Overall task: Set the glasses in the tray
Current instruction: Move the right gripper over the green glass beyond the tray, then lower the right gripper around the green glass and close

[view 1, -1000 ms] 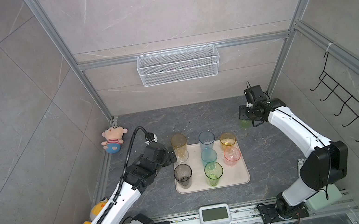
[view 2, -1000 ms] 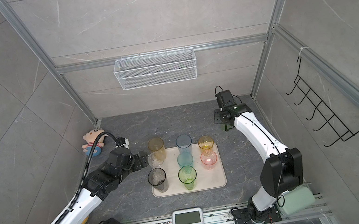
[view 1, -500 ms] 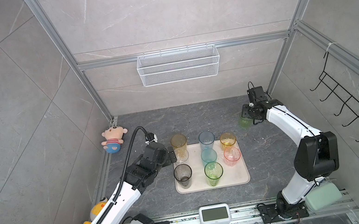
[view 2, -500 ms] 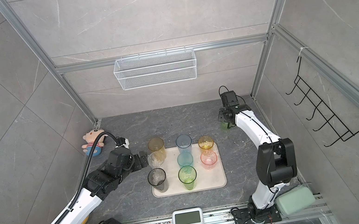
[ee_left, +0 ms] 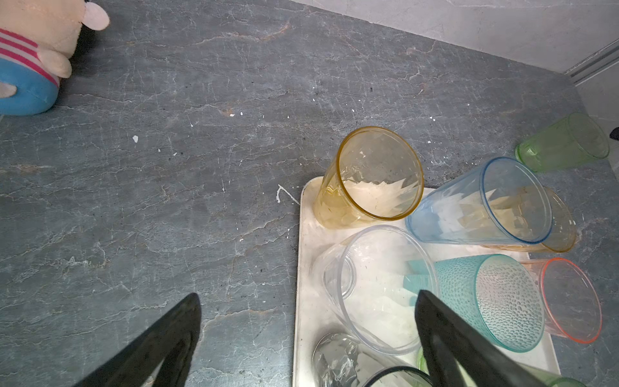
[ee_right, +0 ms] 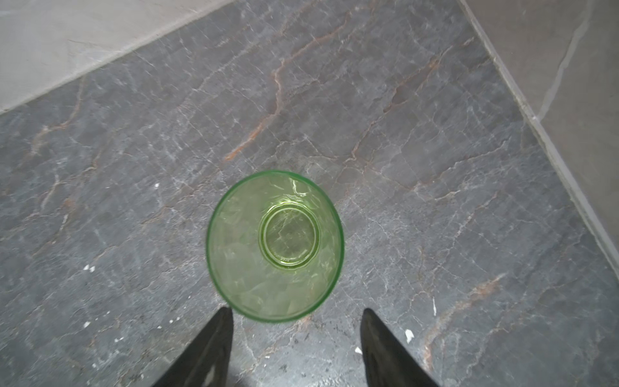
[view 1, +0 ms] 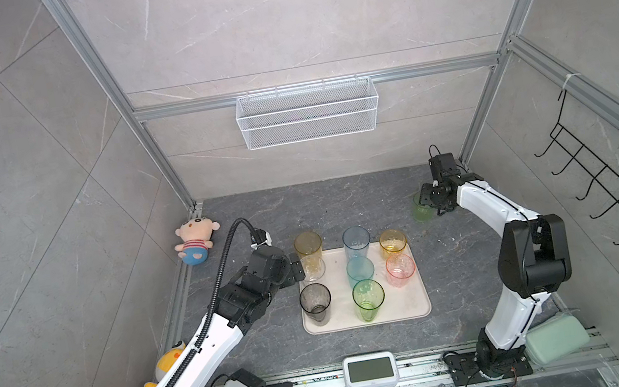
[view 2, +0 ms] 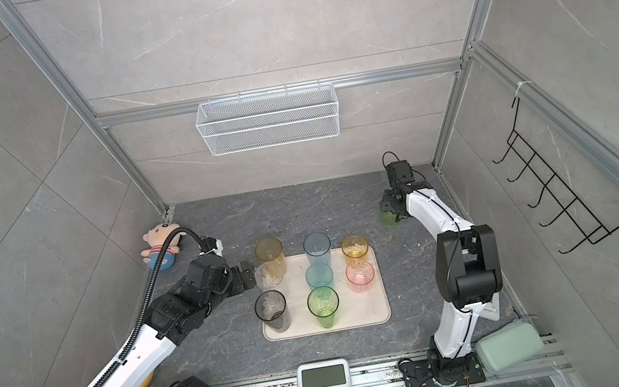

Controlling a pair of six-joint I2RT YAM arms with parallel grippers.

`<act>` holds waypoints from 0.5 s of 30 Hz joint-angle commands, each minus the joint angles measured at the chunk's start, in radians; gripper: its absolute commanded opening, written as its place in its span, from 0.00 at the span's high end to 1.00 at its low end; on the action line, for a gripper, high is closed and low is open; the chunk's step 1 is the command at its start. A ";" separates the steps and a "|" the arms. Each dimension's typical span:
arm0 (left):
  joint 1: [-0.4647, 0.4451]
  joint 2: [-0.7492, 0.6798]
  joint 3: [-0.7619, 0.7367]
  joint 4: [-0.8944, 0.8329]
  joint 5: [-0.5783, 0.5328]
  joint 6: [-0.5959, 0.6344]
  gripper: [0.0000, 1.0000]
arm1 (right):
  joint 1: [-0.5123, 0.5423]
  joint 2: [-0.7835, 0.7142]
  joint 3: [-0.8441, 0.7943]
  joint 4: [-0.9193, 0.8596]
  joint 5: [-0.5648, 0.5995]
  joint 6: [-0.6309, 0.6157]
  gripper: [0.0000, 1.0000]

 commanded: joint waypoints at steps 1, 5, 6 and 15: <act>0.005 -0.009 0.008 -0.006 -0.011 0.014 0.00 | -0.009 0.020 0.024 0.001 -0.012 0.018 0.36; 0.005 -0.008 0.007 -0.008 -0.011 0.013 0.00 | -0.013 0.043 0.043 -0.014 -0.024 0.015 0.35; 0.005 -0.008 0.006 -0.009 -0.012 0.012 0.00 | -0.014 0.050 0.049 -0.019 -0.025 0.014 0.35; 0.005 -0.022 0.000 -0.015 -0.015 0.009 0.00 | -0.026 0.081 0.064 -0.031 -0.030 0.027 0.35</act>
